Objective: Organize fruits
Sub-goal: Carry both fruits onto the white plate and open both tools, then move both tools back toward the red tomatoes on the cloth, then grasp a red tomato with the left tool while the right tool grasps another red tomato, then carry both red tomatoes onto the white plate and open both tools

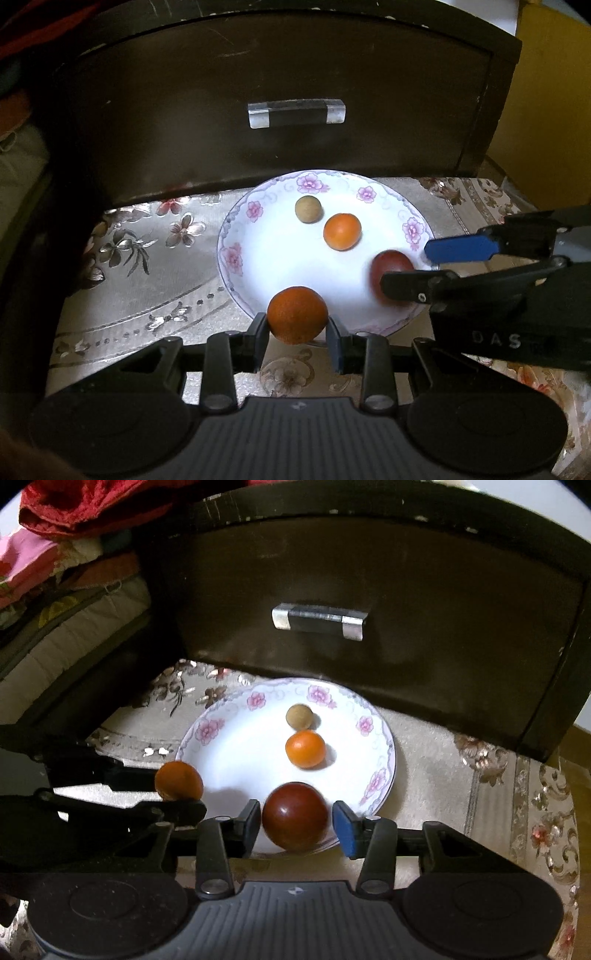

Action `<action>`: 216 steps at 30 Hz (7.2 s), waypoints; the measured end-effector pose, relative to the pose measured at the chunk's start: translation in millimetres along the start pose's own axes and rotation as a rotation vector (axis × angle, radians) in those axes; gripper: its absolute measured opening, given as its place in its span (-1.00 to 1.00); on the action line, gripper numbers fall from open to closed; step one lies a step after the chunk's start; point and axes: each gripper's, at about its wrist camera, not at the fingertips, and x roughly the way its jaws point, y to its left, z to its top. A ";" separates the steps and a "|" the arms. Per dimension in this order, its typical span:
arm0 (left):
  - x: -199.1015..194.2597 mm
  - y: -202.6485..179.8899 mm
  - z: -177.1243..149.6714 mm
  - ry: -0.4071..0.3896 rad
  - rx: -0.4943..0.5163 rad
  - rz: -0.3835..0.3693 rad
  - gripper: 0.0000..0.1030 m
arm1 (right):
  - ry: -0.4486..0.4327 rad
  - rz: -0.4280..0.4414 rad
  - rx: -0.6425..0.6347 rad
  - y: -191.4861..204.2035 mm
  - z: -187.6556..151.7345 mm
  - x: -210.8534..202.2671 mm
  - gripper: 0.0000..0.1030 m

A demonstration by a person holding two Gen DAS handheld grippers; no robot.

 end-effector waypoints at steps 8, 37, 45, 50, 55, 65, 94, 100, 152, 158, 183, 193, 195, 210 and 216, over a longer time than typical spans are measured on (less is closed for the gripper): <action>-9.4 3.6 4.3 -0.040 -0.011 0.003 -0.16 | -0.035 -0.001 0.015 -1.5 4.0 -8.3 -0.08; -69.6 -4.0 -39.7 -0.007 0.031 0.007 -0.15 | 0.022 0.033 0.000 36.3 -30.1 -58.4 0.00; -93.5 0.1 -77.5 0.075 0.081 0.004 -0.12 | 0.080 0.088 -0.036 61.8 -53.3 -68.2 0.08; -96.4 2.5 -89.5 0.110 0.096 -0.002 -0.11 | 0.115 0.111 -0.071 72.0 -64.7 -62.2 0.09; -86.8 4.1 -92.2 0.134 0.105 -0.009 -0.11 | 0.150 0.127 -0.096 76.4 -68.7 -44.9 0.08; -60.5 3.4 -87.7 0.131 0.101 -0.032 -0.11 | 0.201 0.153 -0.109 73.7 -74.1 -30.9 -0.51; -40.3 -6.0 -90.1 0.136 0.111 -0.019 -0.29 | 0.207 0.128 -0.099 62.0 -77.6 -30.6 -0.38; -40.4 -7.1 -91.0 0.130 0.118 -0.007 -0.23 | 0.205 0.128 -0.111 64.4 -78.8 -31.0 -0.29; -52.0 -14.7 -92.3 0.142 0.123 -0.064 -0.34 | 0.201 0.098 -0.136 66.1 -76.7 -35.6 -0.52; -56.9 -11.5 -79.4 0.107 0.092 -0.068 -0.34 | 0.178 0.115 -0.107 65.6 -71.1 -41.0 -0.52; 0.9 -1.5 0.1 0.005 0.062 -0.008 -0.38 | 0.014 0.016 -0.025 14.1 0.2 -6.4 -0.48; 12.9 4.1 3.6 -0.003 0.036 -0.002 -0.35 | -0.009 0.004 0.003 3.9 5.3 13.7 -0.24; 11.9 4.4 4.8 -0.006 0.030 -0.006 -0.34 | -0.015 0.000 0.011 0.6 6.4 13.8 -0.17; -23.6 8.4 7.5 -0.063 -0.003 -0.018 -0.21 | -0.052 -0.015 0.064 0.5 2.7 -21.7 -0.06; -38.7 1.4 -12.7 -0.025 0.016 -0.024 -0.19 | -0.016 -0.010 0.061 10.8 -15.4 -32.3 -0.04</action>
